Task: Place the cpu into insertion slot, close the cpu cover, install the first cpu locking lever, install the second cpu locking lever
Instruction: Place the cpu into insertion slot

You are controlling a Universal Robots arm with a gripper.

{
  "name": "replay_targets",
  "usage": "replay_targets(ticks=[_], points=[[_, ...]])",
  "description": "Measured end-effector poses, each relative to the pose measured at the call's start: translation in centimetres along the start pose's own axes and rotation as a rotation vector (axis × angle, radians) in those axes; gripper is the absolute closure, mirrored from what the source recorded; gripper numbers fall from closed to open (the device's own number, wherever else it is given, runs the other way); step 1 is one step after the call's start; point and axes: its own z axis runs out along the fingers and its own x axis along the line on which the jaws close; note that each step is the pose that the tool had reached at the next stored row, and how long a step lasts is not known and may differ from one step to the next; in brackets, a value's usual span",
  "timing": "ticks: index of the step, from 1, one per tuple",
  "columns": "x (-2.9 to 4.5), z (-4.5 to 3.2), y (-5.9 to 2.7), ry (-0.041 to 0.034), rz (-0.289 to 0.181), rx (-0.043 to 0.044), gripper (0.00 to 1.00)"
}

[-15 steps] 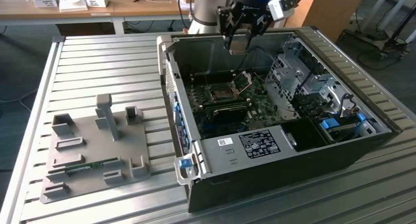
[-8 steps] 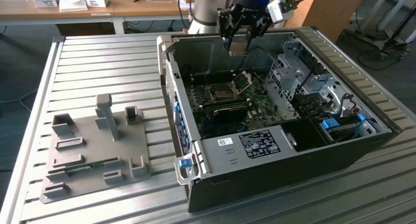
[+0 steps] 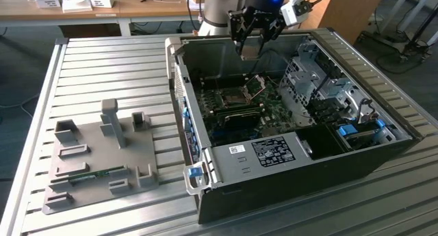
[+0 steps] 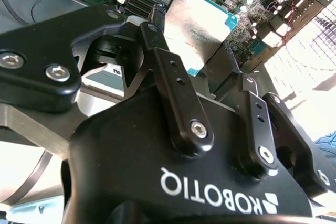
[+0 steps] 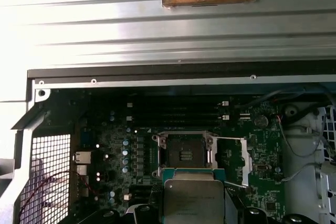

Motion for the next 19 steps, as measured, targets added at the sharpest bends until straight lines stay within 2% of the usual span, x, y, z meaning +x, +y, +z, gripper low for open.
replay_targets(ticks=[19], points=[[0.02,0.39,-0.04,-0.0004,0.002,-0.0001,0.46]])
